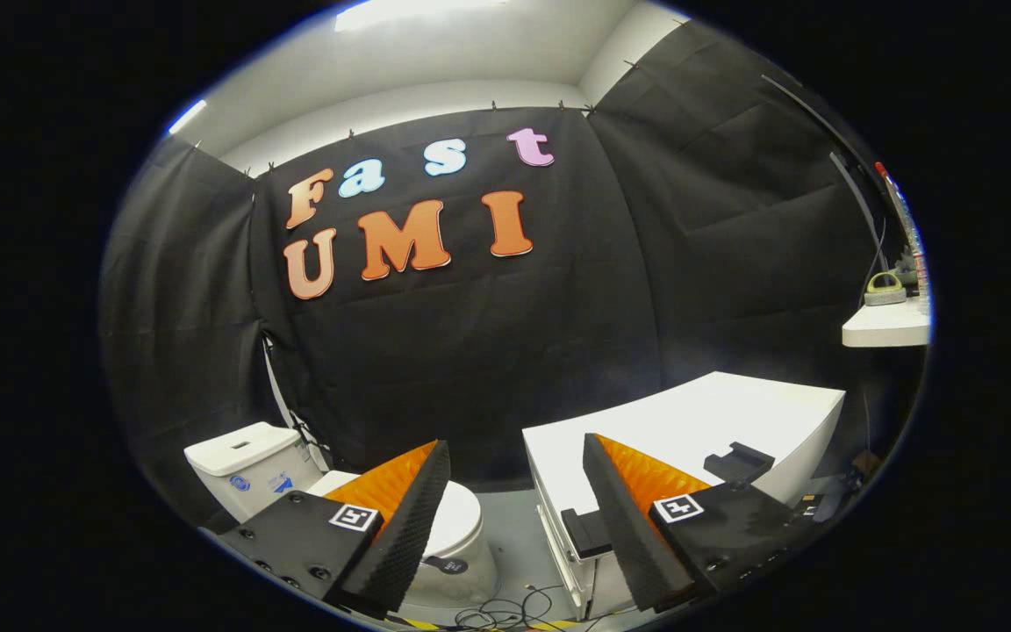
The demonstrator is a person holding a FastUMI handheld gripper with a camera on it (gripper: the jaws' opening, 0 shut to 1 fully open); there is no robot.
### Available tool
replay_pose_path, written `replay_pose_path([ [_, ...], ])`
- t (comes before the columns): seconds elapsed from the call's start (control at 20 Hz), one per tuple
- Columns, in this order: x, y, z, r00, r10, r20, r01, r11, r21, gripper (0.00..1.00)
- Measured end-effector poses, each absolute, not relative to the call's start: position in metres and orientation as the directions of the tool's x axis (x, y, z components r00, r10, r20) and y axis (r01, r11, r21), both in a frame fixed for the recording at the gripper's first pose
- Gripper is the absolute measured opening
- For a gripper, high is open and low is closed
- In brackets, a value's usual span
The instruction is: Open the toilet lid.
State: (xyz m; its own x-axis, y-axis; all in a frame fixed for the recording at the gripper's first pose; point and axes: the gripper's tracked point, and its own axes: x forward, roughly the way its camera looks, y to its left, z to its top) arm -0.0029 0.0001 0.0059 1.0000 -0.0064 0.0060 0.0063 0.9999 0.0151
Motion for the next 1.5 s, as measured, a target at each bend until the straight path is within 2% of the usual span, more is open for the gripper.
replay_pose_path([
  [0.25, -0.002, 0.046, 0.014, 0.998, 0.025, 0.066, -0.027, 0.999, 0.028, 0.98],
  [0.4, 0.013, 0.093, -0.014, 0.996, 0.067, 0.061, -0.077, 0.982, 0.174, 0.98],
  [0.55, 0.036, 0.12, -0.067, 0.997, 0.083, 0.001, -0.078, 0.929, 0.362, 0.98],
  [0.7, 0.044, 0.124, -0.141, 0.988, 0.073, -0.136, -0.005, 0.893, 0.449, 0.98],
  [0.85, 0.054, 0.111, -0.19, 0.976, 0.014, -0.216, 0.083, 0.898, 0.432, 0.98],
  [1.05, 0.043, 0.131, -0.257, 0.913, 0.045, -0.406, 0.151, 0.887, 0.437, 0.98],
  [1.3, 0.052, 0.119, -0.321, 0.842, -0.022, -0.54, 0.28, 0.873, 0.4, 0.99],
  [1.5, 0.058, 0.102, -0.35, 0.808, -0.044, -0.587, 0.352, 0.835, 0.423, 0.98],
])
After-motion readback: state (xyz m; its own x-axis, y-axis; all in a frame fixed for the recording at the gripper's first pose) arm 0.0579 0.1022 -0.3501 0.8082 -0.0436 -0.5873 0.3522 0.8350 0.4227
